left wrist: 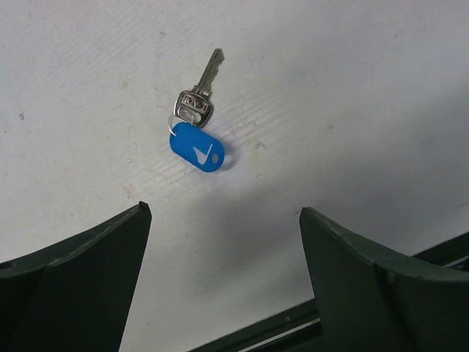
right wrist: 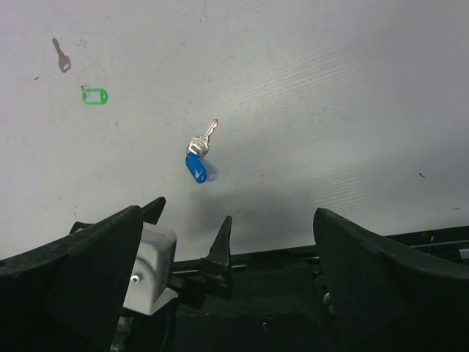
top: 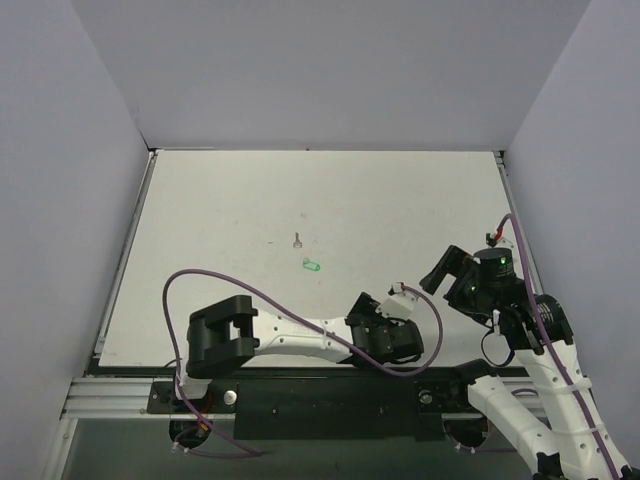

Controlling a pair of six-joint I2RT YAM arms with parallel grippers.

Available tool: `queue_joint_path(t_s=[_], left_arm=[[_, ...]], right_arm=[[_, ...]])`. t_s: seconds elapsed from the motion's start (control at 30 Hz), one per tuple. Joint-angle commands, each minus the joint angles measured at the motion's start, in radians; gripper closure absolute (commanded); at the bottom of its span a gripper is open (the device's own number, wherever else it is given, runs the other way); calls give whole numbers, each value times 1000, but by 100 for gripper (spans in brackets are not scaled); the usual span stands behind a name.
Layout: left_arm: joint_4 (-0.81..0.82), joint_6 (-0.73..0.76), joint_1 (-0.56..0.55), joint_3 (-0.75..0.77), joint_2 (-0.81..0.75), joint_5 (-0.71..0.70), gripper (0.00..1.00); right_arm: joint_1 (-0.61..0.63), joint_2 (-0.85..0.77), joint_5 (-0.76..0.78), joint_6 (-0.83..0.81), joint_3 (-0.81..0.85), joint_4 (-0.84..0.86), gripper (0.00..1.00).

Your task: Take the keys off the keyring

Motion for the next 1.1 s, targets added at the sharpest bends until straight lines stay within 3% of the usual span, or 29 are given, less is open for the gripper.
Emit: queue_joint_path(t_s=[0.0,0.23,0.43,0.67,0.83,1.07], left_arm=[[-38,60,4,104,70,-42,8],[-13,68,50,89,96,-24,19],[34,119,81,67,120,2,34],[64,139,86,67,148,38,38],[68,137,98,59,157,50,50],[70,140,109,70,173,45,53]], right_arm=[[7,-9,20,-7,27,-44,4],[7,-3,8,-21,36,-56,4],[7,28,-1,-35,56,-58,4],[7,56,-12,-39,71,-56,4],[7,56,-20,-32,56,-44,5],[7,45,-31,-29,50,-47,5]])
